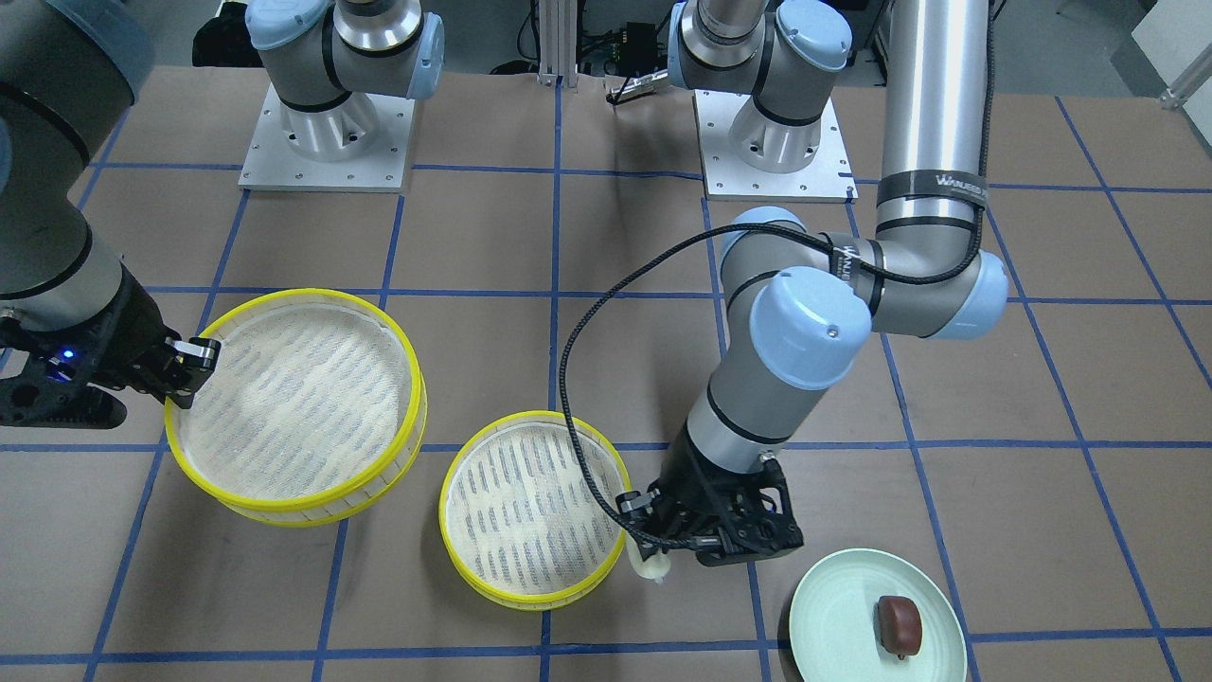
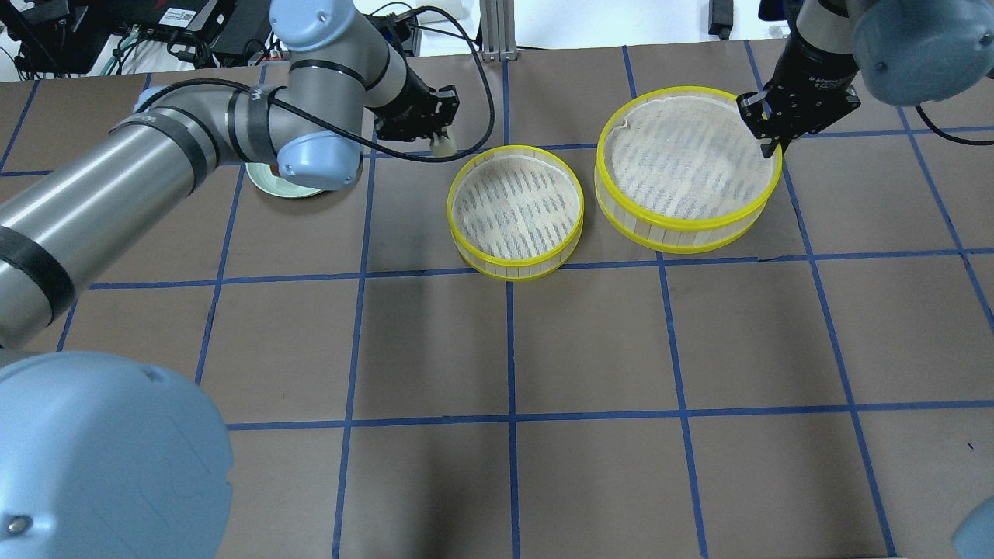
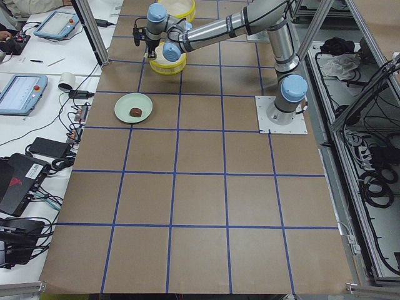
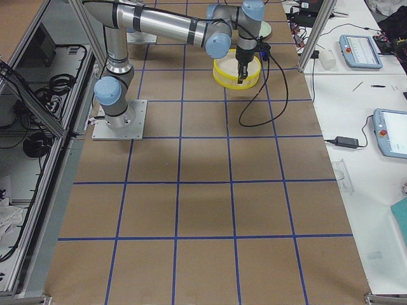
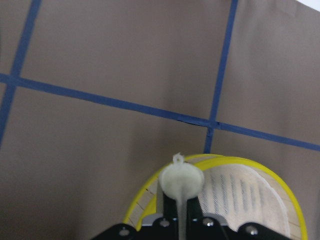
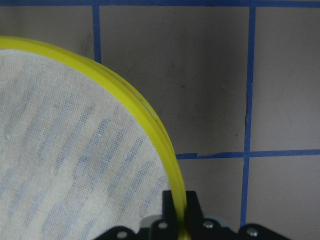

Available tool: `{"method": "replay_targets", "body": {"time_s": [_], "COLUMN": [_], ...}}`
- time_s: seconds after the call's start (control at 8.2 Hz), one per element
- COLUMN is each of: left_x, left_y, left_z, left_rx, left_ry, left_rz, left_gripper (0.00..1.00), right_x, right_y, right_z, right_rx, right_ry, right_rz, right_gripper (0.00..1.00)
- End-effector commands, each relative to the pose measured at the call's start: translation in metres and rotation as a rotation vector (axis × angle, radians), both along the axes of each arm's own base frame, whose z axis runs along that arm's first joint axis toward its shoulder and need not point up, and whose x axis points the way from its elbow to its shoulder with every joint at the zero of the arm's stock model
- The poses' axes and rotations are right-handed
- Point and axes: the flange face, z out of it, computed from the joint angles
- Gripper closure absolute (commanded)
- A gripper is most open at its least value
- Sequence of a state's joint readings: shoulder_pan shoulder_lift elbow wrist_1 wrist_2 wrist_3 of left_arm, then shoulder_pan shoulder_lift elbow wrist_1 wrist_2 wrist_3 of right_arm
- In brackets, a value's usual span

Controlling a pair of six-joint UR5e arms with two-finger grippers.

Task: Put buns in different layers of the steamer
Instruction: 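Lower the white bun into the bottom tier and open the left gripper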

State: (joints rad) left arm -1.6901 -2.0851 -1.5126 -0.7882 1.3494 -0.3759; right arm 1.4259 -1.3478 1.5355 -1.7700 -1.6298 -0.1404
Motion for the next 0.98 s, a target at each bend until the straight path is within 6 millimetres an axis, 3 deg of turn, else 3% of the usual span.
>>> {"method": "replay_targets", "body": {"time_s": [0.0, 0.12, 0.24, 0.37, 0.49, 0.61, 0.85], "left_x": [-0.072, -0.087, -0.091, -0.094, -0.102, -0.105, -0.105], "left_y": [0.034, 0.041, 0.046, 0.050, 0.054, 0.056, 0.055], "left_z": [-0.019, -0.024, -0.039, -0.053, -0.055, -0.054, -0.041], "left_rx": [0.068, 0.079, 0.102, 0.126, 0.144, 0.153, 0.132], "left_ry": [0.075, 0.080, 0.066, 0.060, 0.070, 0.079, 0.085], "left_rz": [0.050, 0.060, 0.056, 0.060, 0.095, 0.132, 0.121], "left_gripper": [1.00, 1.00, 0.80, 0.34, 0.16, 0.02, 0.00], "right_x": [0.000, -0.001, -0.001, -0.001, -0.001, -0.001, -0.001], "right_y": [-0.001, 0.000, -0.001, -0.001, 0.000, -0.001, -0.001], "right_z": [-0.001, -0.001, -0.001, -0.001, -0.002, -0.002, -0.002], "right_rx": [0.003, 0.002, 0.003, 0.003, 0.004, 0.004, 0.003], "right_ry": [-0.002, 0.001, -0.001, -0.001, -0.003, -0.004, -0.009], "right_rz": [0.011, 0.011, 0.011, 0.011, 0.009, 0.009, 0.008], "right_gripper": [1.00, 1.00, 1.00, 1.00, 1.00, 1.00, 1.00]}}
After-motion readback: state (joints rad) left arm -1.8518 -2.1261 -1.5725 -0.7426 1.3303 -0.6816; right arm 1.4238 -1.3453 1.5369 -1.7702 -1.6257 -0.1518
